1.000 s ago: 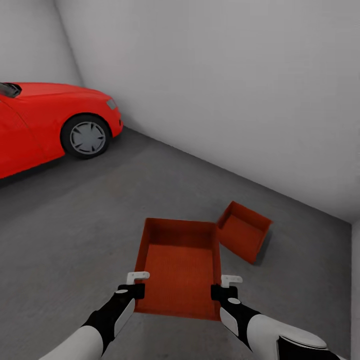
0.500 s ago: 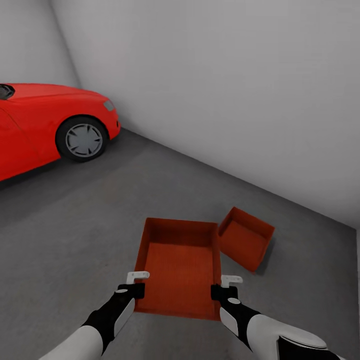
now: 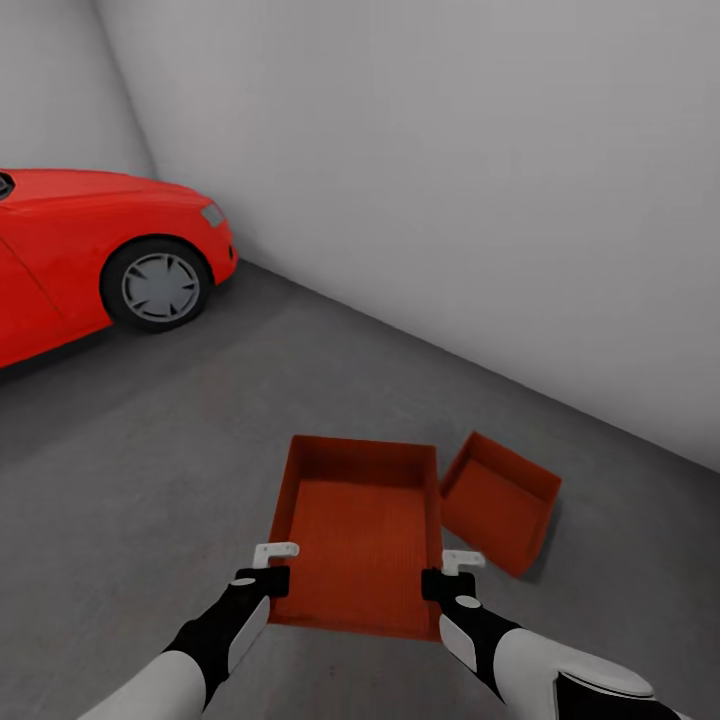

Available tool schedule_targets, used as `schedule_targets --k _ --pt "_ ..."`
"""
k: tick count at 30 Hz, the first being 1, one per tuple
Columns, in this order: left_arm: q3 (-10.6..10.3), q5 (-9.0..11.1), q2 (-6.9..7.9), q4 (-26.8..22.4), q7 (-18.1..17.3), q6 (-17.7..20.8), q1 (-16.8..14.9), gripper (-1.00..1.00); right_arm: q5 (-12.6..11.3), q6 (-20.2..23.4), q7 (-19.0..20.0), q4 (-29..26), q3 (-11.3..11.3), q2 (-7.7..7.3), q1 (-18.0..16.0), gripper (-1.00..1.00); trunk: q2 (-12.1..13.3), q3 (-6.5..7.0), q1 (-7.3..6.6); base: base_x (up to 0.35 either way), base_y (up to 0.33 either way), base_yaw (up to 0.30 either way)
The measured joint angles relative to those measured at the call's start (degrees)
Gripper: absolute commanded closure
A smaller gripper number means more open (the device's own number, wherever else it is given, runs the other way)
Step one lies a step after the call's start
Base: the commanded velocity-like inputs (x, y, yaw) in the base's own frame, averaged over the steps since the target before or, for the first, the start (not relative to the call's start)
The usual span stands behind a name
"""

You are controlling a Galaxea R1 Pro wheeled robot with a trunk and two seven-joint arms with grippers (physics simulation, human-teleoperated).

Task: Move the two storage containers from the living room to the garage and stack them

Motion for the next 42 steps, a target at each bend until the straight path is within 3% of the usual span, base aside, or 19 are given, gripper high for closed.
schedule_targets --k 18,42 --pt "-0.08 0.01 0.03 -0.11 0.03 0.12 0.00 1.00 0.02 0.00 -0.01 -0.01 -0.08 0.00 0.00 1.00 0.00 0.00 0.00 0.322 0.000 -0.009" --pt "-0.22 0.08 0.09 -0.18 0.03 0.22 -0.01 1.00 0.01 -0.01 -0.01 0.09 -0.13 0.08 0.01 1.00 0.00 0.00 0.00 0.321 0.000 -0.250"
